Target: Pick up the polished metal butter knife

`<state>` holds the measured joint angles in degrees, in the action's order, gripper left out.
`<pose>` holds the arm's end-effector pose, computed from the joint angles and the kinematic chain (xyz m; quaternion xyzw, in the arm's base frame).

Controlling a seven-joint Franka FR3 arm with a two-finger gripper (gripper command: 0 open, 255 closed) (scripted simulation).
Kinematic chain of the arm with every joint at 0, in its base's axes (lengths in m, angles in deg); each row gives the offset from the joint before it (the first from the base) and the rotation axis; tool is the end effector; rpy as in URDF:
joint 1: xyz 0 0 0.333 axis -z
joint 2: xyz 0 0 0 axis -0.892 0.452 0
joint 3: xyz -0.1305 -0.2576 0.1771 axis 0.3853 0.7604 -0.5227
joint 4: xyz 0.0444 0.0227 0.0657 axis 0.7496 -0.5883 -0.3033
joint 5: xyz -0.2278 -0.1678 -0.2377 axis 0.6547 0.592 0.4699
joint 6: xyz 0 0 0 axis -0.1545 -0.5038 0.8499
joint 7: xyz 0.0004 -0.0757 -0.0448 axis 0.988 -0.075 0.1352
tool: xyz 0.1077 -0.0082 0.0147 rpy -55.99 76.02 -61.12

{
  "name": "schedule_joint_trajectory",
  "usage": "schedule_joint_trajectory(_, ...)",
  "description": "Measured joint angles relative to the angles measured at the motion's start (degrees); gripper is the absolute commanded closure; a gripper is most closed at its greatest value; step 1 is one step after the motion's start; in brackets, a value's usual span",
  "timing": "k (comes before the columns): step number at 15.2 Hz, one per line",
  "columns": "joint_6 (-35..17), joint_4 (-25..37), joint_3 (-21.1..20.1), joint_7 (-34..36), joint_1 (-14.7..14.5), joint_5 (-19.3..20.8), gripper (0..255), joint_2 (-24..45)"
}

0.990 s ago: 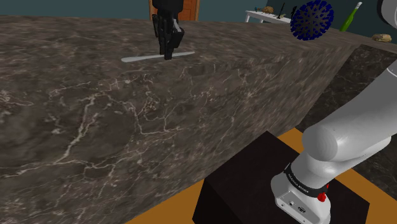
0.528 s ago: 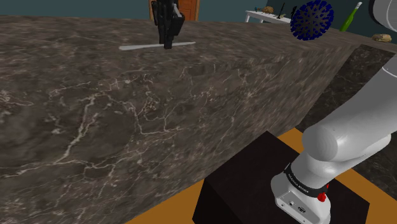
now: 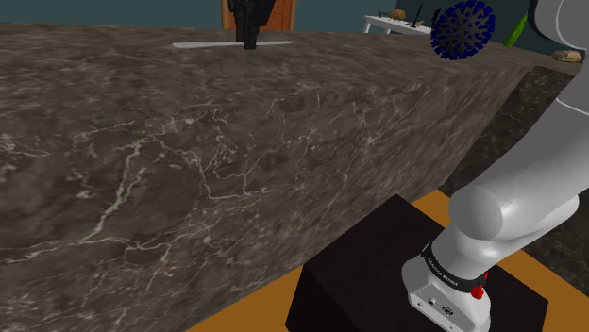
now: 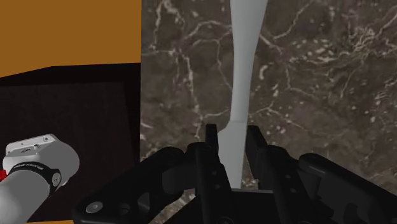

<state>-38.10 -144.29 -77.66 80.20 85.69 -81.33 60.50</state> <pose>0.4493 0.2825 0.6954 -0.6825 0.7298 -0.0270 0.0288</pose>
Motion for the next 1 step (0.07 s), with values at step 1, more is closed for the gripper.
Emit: schedule_joint_trajectory(1,0.55,0.78,-0.13,0.23,-0.20,0.41,255,0.45)
